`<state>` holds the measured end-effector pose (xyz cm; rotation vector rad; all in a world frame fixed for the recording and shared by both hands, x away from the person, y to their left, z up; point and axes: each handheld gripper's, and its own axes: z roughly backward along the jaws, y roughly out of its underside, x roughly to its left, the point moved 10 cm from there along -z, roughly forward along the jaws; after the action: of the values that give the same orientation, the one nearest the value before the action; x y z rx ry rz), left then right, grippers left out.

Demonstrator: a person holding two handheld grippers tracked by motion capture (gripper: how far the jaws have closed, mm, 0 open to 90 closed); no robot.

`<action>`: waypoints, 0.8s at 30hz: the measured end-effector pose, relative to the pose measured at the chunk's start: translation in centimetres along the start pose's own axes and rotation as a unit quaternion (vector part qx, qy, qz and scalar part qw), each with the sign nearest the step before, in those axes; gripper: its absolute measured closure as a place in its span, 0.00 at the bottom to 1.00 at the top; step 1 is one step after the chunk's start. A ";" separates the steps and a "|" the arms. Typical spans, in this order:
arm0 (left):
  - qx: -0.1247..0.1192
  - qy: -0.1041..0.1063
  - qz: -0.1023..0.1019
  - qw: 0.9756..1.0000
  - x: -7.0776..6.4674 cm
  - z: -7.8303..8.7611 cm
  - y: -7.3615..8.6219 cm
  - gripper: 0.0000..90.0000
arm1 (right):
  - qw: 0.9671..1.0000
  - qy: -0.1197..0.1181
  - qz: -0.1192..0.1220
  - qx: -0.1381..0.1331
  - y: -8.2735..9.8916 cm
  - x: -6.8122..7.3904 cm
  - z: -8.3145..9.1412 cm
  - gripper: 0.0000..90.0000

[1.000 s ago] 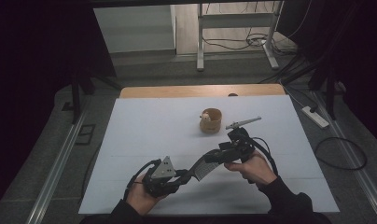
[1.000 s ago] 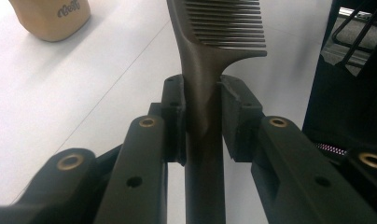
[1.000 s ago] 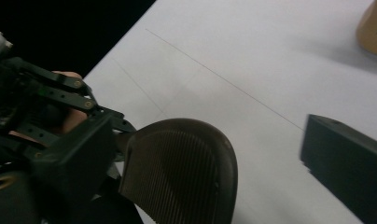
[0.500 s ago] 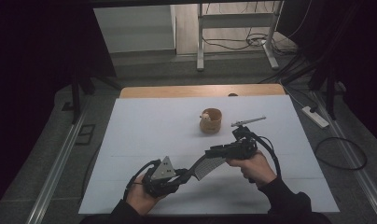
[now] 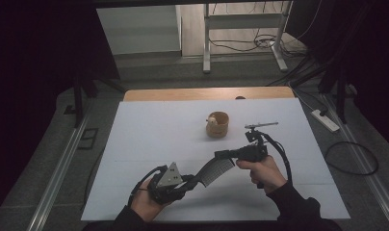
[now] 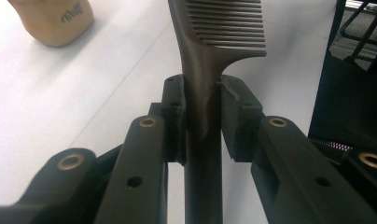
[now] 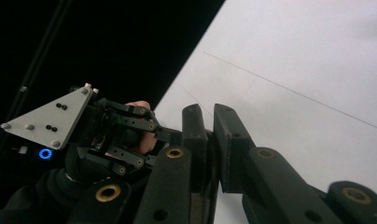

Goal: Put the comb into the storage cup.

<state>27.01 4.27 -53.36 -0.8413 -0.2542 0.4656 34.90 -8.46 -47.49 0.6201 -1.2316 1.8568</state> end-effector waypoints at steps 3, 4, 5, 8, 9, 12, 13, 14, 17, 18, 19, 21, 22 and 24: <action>0.011 -0.001 -0.003 1.000 0.0 -0.3 0.2 0.80 | 1.000 -0.003 -0.006 0.003 0.2 0.1 -0.1 0.94; 0.011 0.000 -0.002 1.000 0.0 -0.4 0.2 0.80 | 1.000 -0.001 -0.006 0.003 0.2 0.1 -0.1 0.94; 0.011 0.001 0.000 1.000 0.1 -0.4 0.2 0.79 | 1.000 -0.001 -0.007 0.003 0.2 0.1 -0.1 0.94; 0.008 0.002 0.007 1.000 0.1 -0.4 0.2 0.77 | 1.000 -0.002 -0.005 -0.002 0.1 0.4 -0.2 0.94; 0.008 0.001 0.009 1.000 0.2 -0.3 0.2 0.74 | 1.000 -0.003 -0.005 -0.002 0.1 0.5 -0.1 0.94; 0.005 0.002 0.016 1.000 0.3 -0.1 0.1 0.64 | 1.000 -0.003 -0.002 -0.006 0.1 0.6 -0.1 0.94; 0.004 0.002 0.021 1.000 0.4 -0.1 0.0 0.59 | 1.000 -0.002 -0.001 -0.008 0.0 0.6 -0.1 0.94; 0.005 0.001 0.023 1.000 0.4 -0.1 0.0 0.54 | 1.000 -0.002 0.000 -0.009 0.0 0.7 0.0 0.94; 0.006 0.005 0.038 0.999 0.6 0.0 0.1 0.40 | 1.000 0.003 0.004 -0.015 -0.2 0.7 0.1 0.94; 0.007 0.006 0.042 0.999 0.6 0.1 0.1 0.36 | 1.000 0.005 0.006 -0.018 -0.2 0.7 0.2 0.94; 0.007 0.010 0.049 0.999 0.6 0.1 0.2 0.33 | 1.000 0.005 0.007 -0.019 -0.3 0.8 0.3 0.94; 0.008 0.016 0.067 0.998 0.8 0.3 0.4 0.24 | 1.000 0.007 0.012 -0.022 -0.4 0.8 0.4 0.94; 0.007 0.020 0.076 0.997 0.9 0.3 0.4 0.21 | 1.000 0.009 0.015 -0.023 -0.4 0.8 0.5 0.94; 0.006 0.019 0.096 0.995 1.2 0.6 0.6 0.13 | 0.999 0.011 0.018 -0.024 -0.5 0.9 0.6 0.94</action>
<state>27.68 5.61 -53.37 -0.8653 -0.1362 0.6288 34.79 -8.61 -46.37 0.5523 -1.2768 1.8537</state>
